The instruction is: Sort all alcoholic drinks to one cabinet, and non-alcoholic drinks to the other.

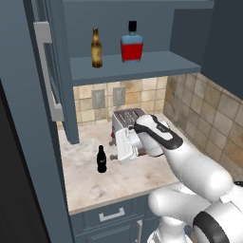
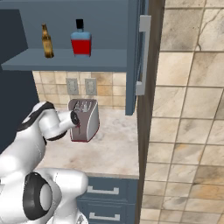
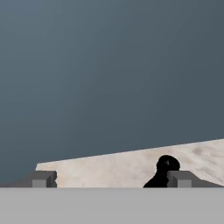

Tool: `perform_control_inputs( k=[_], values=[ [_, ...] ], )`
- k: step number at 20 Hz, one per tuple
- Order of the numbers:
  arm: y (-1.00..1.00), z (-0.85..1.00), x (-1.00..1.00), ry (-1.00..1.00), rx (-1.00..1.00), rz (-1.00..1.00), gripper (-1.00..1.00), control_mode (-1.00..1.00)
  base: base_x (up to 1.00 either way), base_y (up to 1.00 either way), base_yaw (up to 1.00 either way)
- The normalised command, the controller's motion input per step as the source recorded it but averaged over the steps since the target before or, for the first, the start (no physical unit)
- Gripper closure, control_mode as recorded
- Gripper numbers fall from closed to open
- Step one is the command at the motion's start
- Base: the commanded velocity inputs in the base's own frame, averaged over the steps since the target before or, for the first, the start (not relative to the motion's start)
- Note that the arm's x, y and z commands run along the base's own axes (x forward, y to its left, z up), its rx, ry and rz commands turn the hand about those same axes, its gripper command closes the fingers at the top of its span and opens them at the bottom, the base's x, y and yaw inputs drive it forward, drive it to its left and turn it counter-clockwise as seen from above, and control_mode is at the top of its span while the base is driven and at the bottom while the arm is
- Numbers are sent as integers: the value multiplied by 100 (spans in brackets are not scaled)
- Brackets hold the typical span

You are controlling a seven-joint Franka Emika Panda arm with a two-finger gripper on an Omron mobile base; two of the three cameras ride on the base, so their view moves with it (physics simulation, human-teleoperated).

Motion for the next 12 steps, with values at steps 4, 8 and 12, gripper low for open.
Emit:
perform_control_inputs(
  k=[4, 8, 12],
  values=[
    [10, -11, 23, 1, 0, 0, -100, -100, 0, 0, 0],
    [14, -15, 20, 3, 0, 0, -100, -100, 0, 0, 0],
    [10, -18, 17, 4, 0, 0, -100, -100, 0, 0, 0]
  ],
)
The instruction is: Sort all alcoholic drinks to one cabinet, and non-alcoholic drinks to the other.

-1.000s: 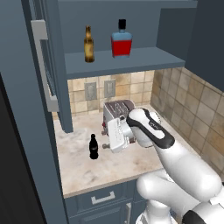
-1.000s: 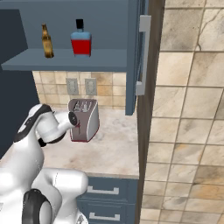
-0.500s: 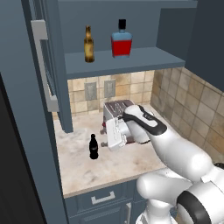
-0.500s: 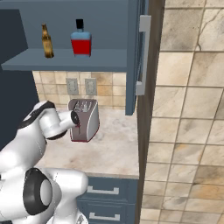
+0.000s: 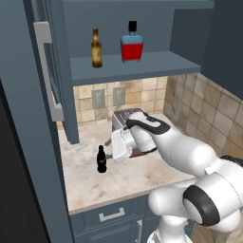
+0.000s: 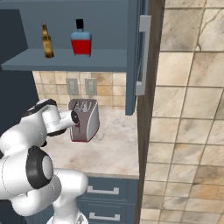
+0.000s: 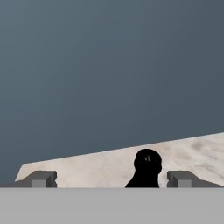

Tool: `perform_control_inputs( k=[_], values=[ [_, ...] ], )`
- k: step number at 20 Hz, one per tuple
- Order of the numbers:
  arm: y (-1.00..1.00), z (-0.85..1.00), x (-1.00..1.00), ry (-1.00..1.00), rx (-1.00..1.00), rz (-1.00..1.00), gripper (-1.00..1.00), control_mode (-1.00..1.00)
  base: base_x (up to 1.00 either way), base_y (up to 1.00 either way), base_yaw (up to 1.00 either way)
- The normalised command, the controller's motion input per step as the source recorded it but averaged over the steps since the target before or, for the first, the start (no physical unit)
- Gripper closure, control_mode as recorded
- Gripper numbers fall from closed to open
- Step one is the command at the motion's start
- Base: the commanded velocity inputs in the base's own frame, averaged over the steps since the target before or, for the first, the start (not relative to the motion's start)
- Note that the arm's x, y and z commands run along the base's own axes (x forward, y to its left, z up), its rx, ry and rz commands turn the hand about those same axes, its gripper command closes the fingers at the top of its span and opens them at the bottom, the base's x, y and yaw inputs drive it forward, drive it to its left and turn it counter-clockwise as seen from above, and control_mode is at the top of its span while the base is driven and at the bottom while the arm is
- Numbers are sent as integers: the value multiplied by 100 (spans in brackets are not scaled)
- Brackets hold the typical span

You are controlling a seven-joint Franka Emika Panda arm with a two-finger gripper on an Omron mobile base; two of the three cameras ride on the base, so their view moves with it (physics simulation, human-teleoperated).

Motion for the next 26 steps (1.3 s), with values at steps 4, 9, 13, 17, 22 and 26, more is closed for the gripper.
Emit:
perform_control_inputs(
  k=[4, 9, 13, 17, 22, 26],
  values=[
    [6, -14, 17, 5, 0, 0, -100, -100, 0, 0, 0],
    [7, -11, 19, 3, 0, 0, -100, -100, 0, 0, 0],
    [6, -10, 16, 2, 0, 0, -100, -100, 0, 0, 0],
    [5, -11, 8, 0, 0, 0, -100, -100, 0, 0, 0],
    [8, -8, 1, 0, 0, 0, -100, -100, 0, 0, 0],
    [7, -2, -2, 0, 0, 1, -100, -100, 0, 0, 0]
  ],
)
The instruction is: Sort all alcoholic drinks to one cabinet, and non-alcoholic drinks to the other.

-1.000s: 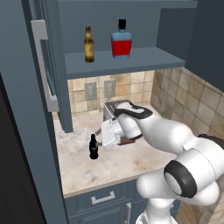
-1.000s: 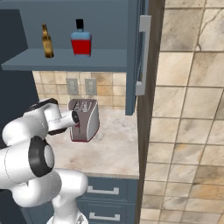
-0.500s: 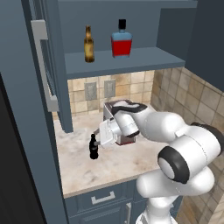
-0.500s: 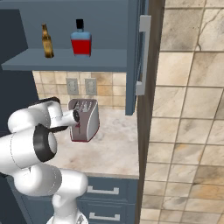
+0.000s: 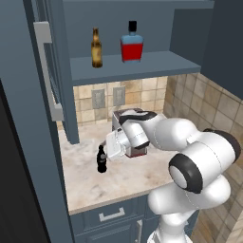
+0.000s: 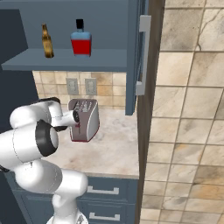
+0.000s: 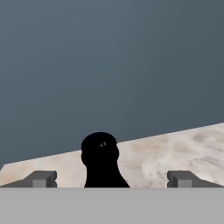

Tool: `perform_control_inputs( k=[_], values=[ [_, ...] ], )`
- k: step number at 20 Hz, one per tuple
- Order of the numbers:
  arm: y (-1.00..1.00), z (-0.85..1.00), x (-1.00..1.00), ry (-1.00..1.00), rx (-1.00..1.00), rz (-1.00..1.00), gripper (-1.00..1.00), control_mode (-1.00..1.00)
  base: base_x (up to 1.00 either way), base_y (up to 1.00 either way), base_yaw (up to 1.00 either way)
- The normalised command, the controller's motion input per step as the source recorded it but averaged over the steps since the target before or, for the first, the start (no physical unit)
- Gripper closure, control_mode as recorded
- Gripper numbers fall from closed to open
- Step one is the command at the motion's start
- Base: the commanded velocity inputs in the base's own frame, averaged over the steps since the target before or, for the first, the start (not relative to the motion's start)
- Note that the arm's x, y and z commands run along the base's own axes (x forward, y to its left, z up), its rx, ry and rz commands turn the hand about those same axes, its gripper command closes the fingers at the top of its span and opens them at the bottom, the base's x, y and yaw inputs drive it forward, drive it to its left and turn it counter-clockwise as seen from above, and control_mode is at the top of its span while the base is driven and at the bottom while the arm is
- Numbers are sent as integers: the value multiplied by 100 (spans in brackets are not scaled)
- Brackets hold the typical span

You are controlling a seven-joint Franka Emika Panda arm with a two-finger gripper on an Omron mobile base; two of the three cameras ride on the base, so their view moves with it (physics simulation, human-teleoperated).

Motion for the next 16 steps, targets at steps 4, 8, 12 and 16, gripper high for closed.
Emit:
perform_control_inputs(
  k=[4, 8, 12, 16],
  values=[
    [9, 0, -5, -2, 0, 2, -100, -100, 0, 0, 0],
    [10, -1, 0, 0, 0, 2, -100, -100, 0, 0, 0],
    [5, -4, 0, 0, 0, 2, -100, -100, 0, 0, 0],
    [0, -10, 0, 0, 0, 1, -100, -100, 0, 0, 0]
  ],
)
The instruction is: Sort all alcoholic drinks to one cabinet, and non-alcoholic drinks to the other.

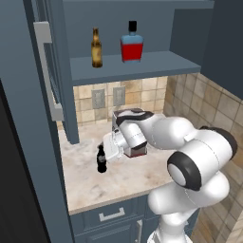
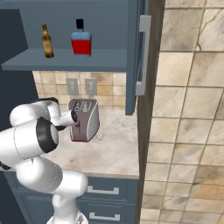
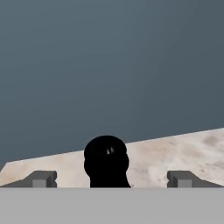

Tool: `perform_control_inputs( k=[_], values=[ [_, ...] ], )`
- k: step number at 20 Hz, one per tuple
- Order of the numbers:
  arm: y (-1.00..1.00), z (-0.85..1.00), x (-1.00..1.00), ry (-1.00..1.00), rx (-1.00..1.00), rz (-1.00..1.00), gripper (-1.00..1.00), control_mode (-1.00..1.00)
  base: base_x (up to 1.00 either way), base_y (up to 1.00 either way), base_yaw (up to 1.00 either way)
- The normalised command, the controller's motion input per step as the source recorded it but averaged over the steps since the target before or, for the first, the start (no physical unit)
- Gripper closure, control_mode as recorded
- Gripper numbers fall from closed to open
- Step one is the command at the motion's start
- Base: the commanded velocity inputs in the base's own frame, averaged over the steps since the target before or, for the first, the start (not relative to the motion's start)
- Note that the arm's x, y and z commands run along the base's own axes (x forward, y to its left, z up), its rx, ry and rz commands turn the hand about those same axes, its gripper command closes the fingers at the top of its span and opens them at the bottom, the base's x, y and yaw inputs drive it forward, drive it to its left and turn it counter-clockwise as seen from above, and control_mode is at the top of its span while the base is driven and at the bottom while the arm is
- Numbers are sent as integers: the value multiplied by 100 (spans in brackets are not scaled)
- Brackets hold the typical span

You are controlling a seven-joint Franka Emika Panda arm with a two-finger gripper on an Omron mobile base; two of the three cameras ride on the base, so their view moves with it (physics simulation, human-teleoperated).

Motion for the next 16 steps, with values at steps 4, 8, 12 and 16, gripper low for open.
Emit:
perform_control_inputs(
  k=[4, 8, 12, 16],
  values=[
    [3, -10, 2, 1, 0, 1, 100, -100, 0, 0, 0],
    [0, -4, 0, 3, 0, 0, 100, -100, 0, 0, 0],
    [0, 3, 0, 0, 2, 0, 100, -100, 0, 0, 0],
    [0, 47, -11, -1, 3, 0, 100, -100, 0, 0, 0]
  ],
)
